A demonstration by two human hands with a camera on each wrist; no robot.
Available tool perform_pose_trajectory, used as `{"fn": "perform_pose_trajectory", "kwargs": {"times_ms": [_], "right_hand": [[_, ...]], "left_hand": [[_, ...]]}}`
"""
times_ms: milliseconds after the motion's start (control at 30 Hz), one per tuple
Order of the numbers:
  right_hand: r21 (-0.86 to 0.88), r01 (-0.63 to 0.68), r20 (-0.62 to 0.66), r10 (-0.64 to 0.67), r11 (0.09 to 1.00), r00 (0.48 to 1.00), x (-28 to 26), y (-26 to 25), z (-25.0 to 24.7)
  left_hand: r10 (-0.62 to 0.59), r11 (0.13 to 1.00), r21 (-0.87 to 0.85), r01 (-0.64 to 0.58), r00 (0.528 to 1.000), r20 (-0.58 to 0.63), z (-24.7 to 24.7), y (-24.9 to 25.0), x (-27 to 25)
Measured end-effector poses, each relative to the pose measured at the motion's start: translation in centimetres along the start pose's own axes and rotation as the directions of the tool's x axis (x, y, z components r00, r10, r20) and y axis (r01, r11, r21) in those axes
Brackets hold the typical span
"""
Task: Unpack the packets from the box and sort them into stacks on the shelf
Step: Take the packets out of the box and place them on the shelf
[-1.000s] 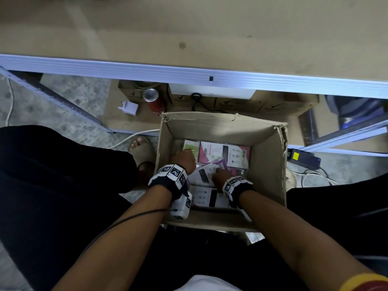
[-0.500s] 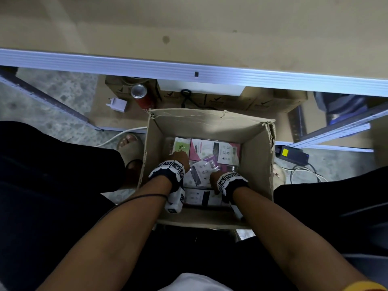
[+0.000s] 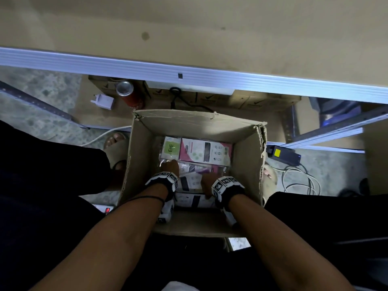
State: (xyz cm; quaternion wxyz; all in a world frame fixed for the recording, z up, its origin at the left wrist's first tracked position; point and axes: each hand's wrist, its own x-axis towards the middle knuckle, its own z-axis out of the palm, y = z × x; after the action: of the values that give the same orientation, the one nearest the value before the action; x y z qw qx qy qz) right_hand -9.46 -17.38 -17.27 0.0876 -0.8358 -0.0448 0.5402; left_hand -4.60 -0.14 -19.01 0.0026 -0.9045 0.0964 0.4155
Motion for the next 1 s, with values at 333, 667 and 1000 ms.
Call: {"fn": "perform_pose_trajectory", "kwargs": {"times_ms": [333,667,1000], "right_hand": [[0.052,-0.021,0.074,0.017,0.998,0.997,0.9,0.7,0.0],[0.017,-0.01,0.109,0.008,1.0,0.994,1.5,1.6,0.4],[0.084,-0.01,0.137,-0.001,0.996,0.991,1.1,1.2,0.2]], "left_hand": [[0.237,0.97,-0.008,-0.242,0.955,-0.179,-4.2,2.8,2.0],[0.365,0.922,0.146,-0.357,0.93,-0.03,-4.1,5.2,3.5],[0.33,0.944,0.036,-0.328,0.935,-0.128,-5.6,5.3,4.9]]}}
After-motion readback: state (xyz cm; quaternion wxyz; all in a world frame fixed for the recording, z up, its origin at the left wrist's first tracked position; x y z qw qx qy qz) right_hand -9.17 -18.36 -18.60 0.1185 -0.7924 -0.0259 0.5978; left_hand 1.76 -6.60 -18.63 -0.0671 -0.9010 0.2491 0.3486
